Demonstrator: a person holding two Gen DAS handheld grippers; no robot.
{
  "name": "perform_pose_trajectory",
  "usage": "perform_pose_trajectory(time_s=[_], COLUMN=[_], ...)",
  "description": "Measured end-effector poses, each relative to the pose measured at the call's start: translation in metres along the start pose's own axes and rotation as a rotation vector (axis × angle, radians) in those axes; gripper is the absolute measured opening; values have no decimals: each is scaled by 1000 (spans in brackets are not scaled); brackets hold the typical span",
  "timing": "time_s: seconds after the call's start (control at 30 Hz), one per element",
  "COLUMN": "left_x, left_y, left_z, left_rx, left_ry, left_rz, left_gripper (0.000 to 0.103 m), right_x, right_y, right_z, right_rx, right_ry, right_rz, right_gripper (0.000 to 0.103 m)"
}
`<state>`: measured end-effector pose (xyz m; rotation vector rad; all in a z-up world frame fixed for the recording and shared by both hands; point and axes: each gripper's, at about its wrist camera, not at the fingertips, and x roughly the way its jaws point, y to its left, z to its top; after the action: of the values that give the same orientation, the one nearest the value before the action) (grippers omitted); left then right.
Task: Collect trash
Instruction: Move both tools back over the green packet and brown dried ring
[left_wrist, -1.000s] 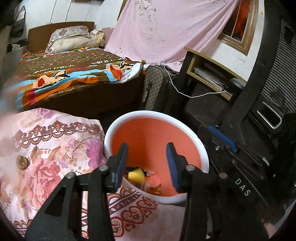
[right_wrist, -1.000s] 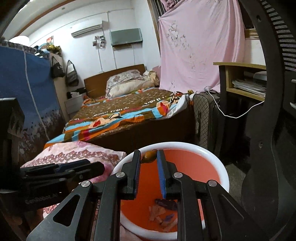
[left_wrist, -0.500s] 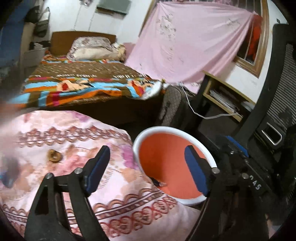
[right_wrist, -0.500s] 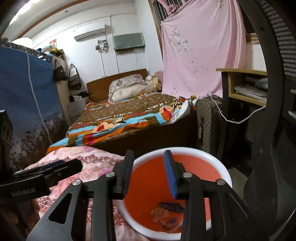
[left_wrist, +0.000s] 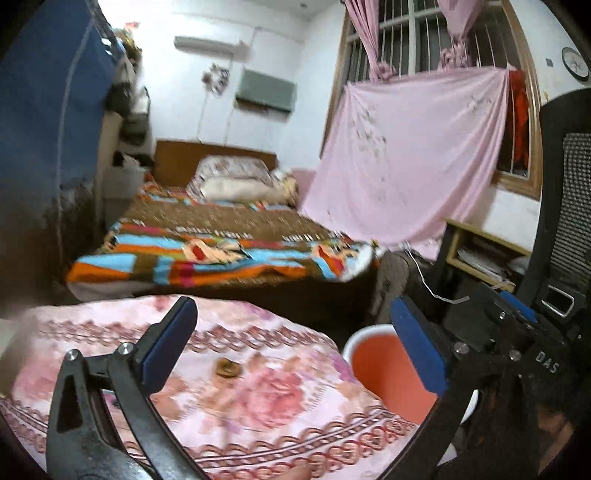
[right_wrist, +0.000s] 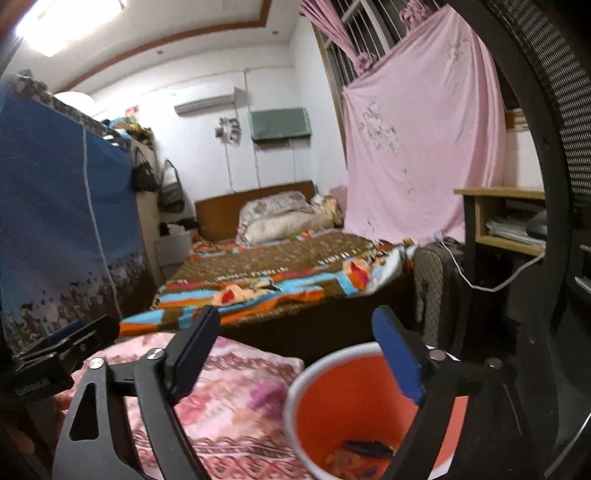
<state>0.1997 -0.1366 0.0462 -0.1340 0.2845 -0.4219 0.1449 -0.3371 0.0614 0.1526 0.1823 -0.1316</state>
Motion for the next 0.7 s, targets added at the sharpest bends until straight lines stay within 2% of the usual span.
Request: perform_pose_trajectory(time_s=[0.03,0.07,0.27,0.47,0.7], left_x=[-4,-9,-32,-55,-66], left_y=[4,9,36,63,91], left_z=[0,0,-4,-10,-18], left_rx=[3,8,33,16,-8], left_ry=[-15,-30,-97,-142,-156], left_rz=[12,28,108,177,242], left_gripper=[92,92,92,92,92], right_x=[0,-1,-9,-12,-12], right_y=[3,7,33,60,87], right_z=[0,0,-2,-7,-18], right_rx=[-3,-4,-21,-66,-119], right_ry=[-9,-23,-89,-133,-160], right_rz=[10,26,94,144,188], right_gripper=[99,103,103,103,103])
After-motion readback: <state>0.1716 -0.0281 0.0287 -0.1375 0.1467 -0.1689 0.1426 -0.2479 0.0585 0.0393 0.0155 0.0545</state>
